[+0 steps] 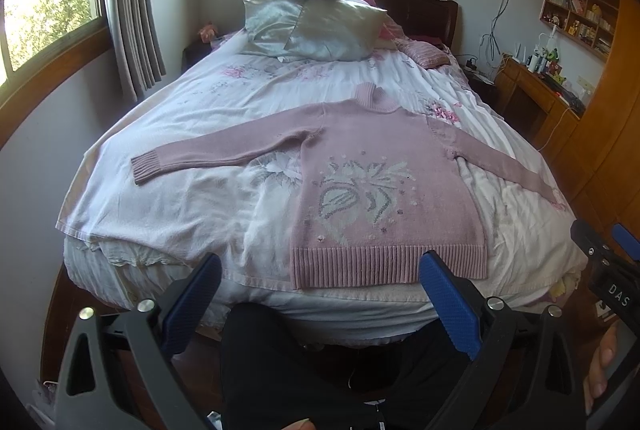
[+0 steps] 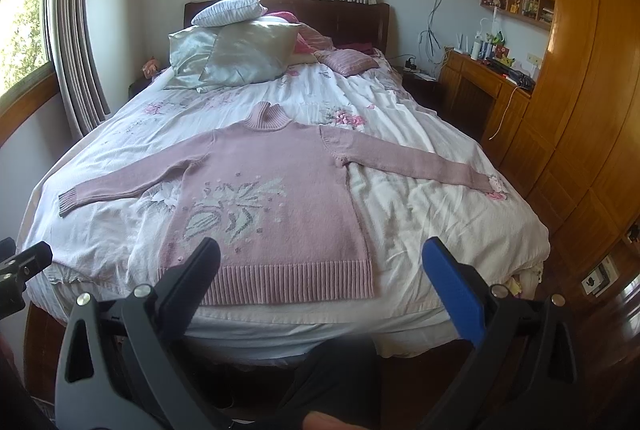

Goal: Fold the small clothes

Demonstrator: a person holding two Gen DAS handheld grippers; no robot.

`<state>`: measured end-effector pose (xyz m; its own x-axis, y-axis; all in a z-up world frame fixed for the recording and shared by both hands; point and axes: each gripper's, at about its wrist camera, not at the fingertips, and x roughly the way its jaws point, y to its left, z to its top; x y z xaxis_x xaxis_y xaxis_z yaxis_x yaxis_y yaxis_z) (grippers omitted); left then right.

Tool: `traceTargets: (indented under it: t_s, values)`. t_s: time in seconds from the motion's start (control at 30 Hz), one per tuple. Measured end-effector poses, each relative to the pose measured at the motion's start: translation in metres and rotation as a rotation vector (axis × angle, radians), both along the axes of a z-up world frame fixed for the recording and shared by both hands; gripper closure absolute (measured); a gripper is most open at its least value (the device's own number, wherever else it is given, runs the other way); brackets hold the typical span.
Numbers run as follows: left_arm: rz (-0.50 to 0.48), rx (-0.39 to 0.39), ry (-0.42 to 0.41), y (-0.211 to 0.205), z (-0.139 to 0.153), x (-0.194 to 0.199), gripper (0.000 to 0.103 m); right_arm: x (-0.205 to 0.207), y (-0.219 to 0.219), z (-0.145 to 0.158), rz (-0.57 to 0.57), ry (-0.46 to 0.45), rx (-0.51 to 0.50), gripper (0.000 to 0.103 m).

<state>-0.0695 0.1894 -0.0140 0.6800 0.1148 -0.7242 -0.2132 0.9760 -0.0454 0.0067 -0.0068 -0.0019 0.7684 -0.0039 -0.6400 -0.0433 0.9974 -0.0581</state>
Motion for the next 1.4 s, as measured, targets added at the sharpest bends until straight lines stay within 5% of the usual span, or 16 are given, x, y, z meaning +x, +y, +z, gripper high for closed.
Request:
traceTargets:
  t_s: [1.4]
  values:
    - [0.013, 0.008, 0.005, 0.0051, -0.002, 0.0039, 0.004, 0.0025, -0.0046, -0.0074, 0.002, 0.009, 0.001, 0.003]
